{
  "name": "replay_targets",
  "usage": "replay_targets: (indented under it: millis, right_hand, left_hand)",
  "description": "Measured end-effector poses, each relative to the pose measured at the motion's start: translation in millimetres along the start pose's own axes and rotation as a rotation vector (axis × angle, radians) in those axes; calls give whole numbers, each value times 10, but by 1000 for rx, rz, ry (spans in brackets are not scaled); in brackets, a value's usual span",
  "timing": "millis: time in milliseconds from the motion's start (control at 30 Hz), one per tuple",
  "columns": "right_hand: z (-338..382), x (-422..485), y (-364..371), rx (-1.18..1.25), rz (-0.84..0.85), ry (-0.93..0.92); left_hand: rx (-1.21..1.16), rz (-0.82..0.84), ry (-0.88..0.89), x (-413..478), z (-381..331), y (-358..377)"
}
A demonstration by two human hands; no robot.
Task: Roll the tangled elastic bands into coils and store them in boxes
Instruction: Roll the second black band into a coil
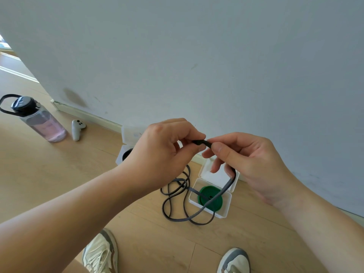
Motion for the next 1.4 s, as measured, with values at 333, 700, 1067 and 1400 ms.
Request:
replay_targets:
  millis: [333,700,1067,1400]
  right_hand:
    - [34,-28,48,41,54,-1]
    - [4,-56,243,102,89,10]
    - [-61,28,114,385,-19,141]
    - [-139,-36,211,611,-110,203]
  left_hand:
    - [-39,-16,26,-3,-63,41]
    - [118,-84,74,-59,-150,60]
    - [97,-87,274,-93,-241,120]
    - [251,-236,146,-47,-154,-107]
Point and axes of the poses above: each hand's wrist, its own x-axis towards the middle knuckle, its own y-axis out of the palm, z = x × y, the point moved 10 cm from there along x, towards the middle knuckle, and after that the axes turned 10 degrees about x, right-handed, at the moved point
